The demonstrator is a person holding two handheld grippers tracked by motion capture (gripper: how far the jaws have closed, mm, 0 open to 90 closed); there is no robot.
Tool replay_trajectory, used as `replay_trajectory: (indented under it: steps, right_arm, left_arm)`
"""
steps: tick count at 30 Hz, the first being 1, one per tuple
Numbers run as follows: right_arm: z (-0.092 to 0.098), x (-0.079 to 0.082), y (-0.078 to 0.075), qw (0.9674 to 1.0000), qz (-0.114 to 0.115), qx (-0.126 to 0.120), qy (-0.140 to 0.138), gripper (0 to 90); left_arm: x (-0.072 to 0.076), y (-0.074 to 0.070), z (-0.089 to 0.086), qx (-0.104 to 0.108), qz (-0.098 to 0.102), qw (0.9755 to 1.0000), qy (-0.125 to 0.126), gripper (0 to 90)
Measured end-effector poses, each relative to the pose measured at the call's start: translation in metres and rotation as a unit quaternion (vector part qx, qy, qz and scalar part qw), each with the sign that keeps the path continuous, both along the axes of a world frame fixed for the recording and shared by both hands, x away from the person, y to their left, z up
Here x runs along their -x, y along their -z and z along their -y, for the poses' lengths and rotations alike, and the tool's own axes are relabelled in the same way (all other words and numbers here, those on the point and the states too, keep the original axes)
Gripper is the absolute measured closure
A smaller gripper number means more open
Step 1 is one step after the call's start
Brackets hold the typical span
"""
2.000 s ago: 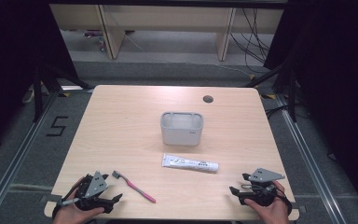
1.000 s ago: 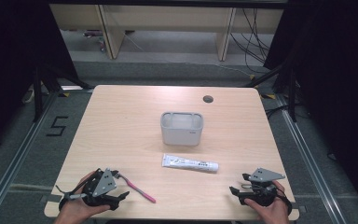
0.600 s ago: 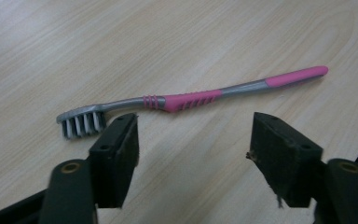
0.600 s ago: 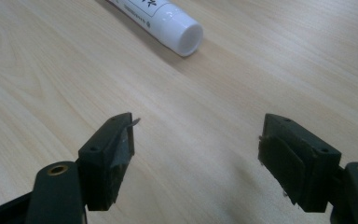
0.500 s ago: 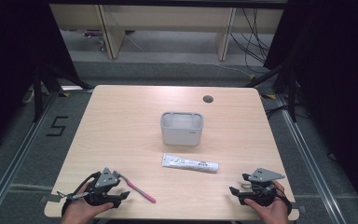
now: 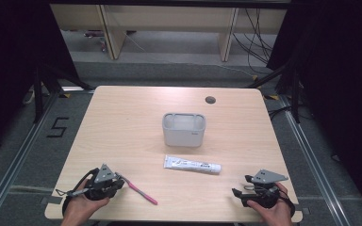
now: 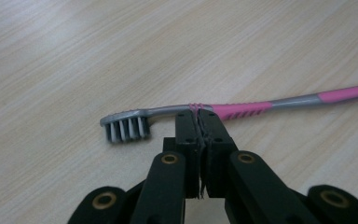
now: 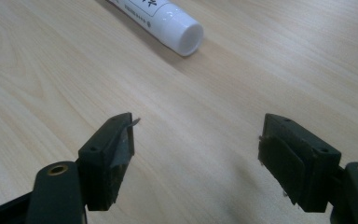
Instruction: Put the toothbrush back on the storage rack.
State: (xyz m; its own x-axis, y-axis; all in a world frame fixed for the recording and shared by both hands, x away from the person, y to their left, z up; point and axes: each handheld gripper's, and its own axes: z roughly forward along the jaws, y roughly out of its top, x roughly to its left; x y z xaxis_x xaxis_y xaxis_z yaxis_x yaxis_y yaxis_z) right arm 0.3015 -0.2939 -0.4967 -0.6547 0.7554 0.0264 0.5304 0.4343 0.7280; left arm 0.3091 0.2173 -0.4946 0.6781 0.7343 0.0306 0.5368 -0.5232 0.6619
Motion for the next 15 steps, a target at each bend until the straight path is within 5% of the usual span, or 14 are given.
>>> replay_trajectory:
  steps: [15]
  right_arm:
    - [0.001,0.0,0.0,1.0,0.0,0.0,0.004,27.2]
  left_arm:
    - [-0.018,0.003,0.007,-0.009,-0.005,0.9999,-0.007,87.5]
